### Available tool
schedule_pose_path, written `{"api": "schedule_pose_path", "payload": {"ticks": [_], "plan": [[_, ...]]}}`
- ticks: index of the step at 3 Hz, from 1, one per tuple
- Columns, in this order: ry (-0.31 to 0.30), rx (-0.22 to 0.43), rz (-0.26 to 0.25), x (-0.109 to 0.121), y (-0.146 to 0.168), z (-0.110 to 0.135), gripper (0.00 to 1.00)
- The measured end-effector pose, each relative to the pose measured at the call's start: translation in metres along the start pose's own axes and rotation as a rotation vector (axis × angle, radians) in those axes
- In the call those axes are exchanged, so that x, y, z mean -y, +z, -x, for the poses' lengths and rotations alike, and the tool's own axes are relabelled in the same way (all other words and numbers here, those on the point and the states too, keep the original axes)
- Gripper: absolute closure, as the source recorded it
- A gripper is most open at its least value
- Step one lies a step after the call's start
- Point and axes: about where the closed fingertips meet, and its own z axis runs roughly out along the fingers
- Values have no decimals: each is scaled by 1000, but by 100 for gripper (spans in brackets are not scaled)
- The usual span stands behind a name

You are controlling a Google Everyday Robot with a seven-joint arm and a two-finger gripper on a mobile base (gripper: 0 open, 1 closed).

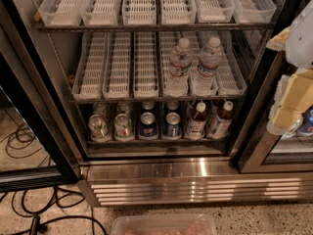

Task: Pick water bottle from middle shelf of fridge

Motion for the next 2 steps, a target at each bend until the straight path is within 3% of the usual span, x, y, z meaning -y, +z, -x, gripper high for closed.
{"api": "schedule_pose_path", "payload": {"ticks": [1,2], "plan": [[0,0,0,0,0,0,0],[63,64,-23,4,12,-1,0]]}}
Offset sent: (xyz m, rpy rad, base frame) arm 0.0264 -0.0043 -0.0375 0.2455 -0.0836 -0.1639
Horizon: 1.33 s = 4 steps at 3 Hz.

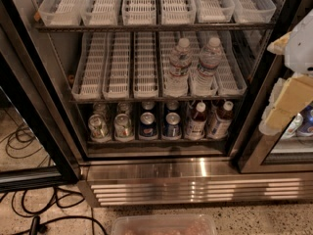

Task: Pick water bottle from middle shelf of fridge

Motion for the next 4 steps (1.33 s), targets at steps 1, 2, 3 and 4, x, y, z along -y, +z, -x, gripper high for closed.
{"api": "schedule_pose_path", "payload": {"ticks": [1,2,3,4], "plan": [[159,99,-20,-5,32,-10,0],[266,211,-52,0,64,-6,0],[321,322,-110,18,80,10,0],[320,413,-150,33,84,31,0]]}}
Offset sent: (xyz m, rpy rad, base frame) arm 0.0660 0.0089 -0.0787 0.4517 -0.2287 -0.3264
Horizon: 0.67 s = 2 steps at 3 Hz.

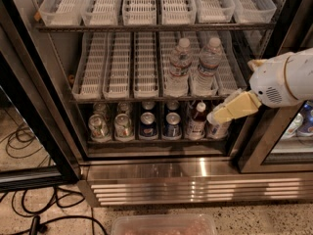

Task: Pick water bottle from middle shelf of fridge

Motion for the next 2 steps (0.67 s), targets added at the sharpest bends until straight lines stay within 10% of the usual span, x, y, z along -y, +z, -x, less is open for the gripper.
{"api": "schedule_pose_path", "payload": {"ticks": [2], "plan": [[0,59,-5,4,7,12,0]]}}
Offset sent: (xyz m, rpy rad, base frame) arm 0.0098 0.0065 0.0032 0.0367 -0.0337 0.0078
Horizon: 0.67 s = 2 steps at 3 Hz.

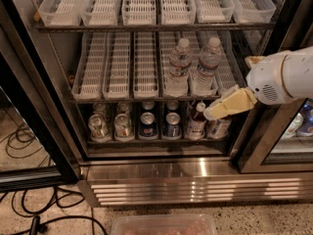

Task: Pick water bottle from middle shelf of fridge

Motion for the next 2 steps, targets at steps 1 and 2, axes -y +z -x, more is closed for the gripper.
{"api": "schedule_pose_path", "payload": {"ticks": [1,2], "plan": [[9,49,-50,6,6,1,0],[29,137,-133,19,22,3,0]]}}
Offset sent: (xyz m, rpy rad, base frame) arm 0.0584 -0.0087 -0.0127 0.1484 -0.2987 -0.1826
